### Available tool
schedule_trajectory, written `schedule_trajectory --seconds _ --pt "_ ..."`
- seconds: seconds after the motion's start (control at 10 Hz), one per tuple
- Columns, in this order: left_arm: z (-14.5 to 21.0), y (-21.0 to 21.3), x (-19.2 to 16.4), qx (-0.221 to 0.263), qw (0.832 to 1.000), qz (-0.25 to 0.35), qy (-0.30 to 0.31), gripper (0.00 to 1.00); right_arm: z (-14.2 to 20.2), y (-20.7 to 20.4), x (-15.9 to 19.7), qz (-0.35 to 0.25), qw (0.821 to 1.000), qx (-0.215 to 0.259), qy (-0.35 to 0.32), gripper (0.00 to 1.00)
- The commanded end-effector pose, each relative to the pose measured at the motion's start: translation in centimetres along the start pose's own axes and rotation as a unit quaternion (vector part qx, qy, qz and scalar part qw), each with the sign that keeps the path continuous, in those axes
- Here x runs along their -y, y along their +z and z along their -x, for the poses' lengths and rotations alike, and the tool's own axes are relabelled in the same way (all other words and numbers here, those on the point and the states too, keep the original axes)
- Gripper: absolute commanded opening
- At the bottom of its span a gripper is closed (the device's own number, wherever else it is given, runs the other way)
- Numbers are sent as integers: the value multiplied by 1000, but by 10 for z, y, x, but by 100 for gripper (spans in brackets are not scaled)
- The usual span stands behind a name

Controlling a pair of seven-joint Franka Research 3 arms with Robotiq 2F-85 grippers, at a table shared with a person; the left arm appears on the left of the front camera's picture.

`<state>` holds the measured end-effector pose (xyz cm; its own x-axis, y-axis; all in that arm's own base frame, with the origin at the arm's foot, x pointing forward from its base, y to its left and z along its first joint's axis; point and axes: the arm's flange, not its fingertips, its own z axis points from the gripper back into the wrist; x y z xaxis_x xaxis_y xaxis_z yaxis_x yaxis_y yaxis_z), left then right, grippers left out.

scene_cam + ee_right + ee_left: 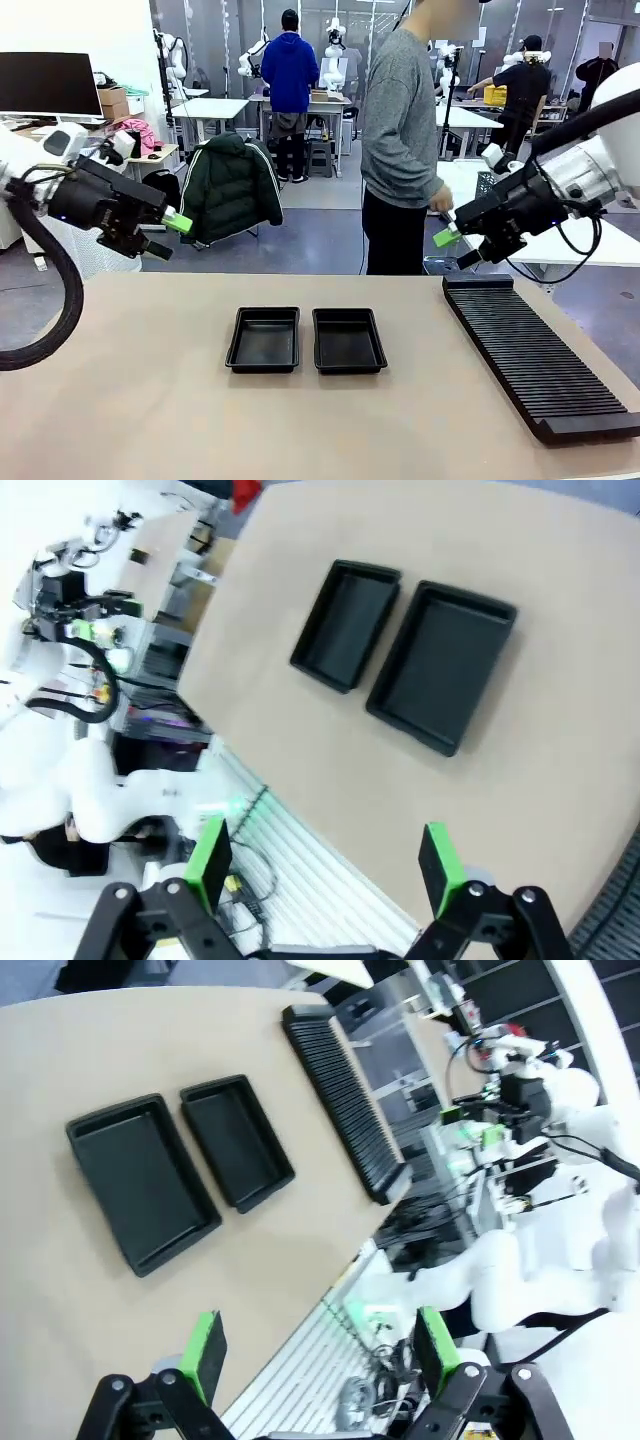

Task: Inspect and transfer BCBs to ESD trays.
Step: Pick up the Blank PCB from the PCB Rack and place it in the left ESD tray.

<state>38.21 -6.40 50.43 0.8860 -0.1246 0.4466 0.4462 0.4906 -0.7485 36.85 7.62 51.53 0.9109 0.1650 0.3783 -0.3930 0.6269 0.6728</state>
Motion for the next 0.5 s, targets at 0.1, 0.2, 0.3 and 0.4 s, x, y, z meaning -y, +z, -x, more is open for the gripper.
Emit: schedule_trajectory --seconds 0.1,0.2,0.3,0.4 --pt "8 6 -30 30 992 112 41 100 -3 7 29 -109 992 8 -69 100" --pt "10 8 -39 38 987 145 56 100 -1 5 39 -149 984 3 -96 100" --pt "10 10 -49 43 981 176 68 100 1 2 48 -178 977 2 -117 100" --pt "10 11 -58 45 974 209 76 100 3 -4 57 -211 968 -3 -138 100"
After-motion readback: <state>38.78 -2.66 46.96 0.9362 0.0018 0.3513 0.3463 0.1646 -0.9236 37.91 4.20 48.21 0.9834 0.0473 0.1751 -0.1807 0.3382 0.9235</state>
